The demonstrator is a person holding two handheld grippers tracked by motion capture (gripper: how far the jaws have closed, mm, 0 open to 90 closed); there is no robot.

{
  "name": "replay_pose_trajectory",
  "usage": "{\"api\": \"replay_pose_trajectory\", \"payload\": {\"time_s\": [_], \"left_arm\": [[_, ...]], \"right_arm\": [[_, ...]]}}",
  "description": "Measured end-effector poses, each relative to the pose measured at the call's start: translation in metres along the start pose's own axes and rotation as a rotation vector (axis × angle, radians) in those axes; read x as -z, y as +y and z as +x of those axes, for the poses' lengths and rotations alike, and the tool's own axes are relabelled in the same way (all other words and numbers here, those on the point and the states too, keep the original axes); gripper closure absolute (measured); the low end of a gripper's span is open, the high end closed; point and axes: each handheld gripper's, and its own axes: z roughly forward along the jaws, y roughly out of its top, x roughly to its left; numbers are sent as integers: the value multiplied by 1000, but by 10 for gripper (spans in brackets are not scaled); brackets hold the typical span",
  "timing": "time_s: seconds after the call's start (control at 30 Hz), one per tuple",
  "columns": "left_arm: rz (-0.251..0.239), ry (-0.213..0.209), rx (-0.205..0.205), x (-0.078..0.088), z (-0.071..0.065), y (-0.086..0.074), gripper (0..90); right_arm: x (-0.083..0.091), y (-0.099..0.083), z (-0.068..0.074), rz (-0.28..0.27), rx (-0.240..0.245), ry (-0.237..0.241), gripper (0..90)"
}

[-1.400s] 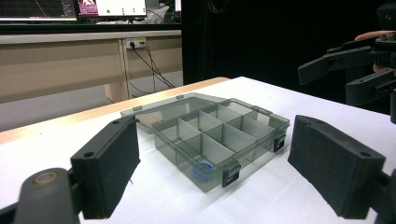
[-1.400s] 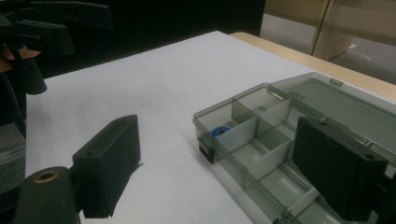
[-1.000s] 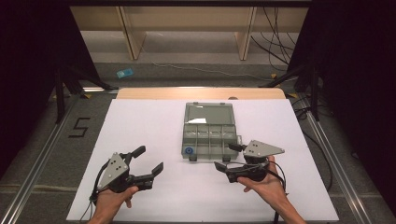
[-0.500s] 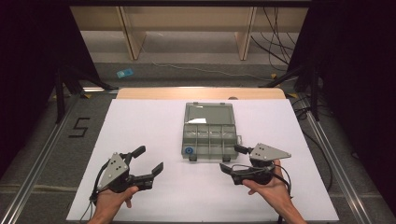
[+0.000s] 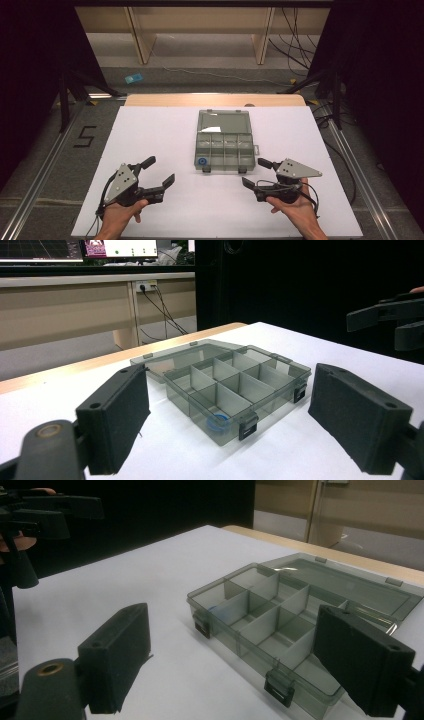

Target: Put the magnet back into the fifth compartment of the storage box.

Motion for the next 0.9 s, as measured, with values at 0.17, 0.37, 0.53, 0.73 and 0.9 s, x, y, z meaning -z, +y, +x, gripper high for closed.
{"api": "replay_pose_trajectory", "payload": {"time_s": [0.17,0.37,0.53,0.73,0.9], "left_arm": [[1,1,2,0,0,0,157],[0,0,-3,1,0,0,157],[0,1,1,1,0,0,157],[0,0,-3,0,0,0,157],[-1,-1,-2,0,0,0,157]], "right_arm": [[4,-3,0,-7,-3,0,163],[7,-5,4,-15,-3,4,163],[9,-8,6,-20,-7,4,160],[15,-9,8,8,-4,5,160],[16,-9,8,-11,-10,1,160]]}}
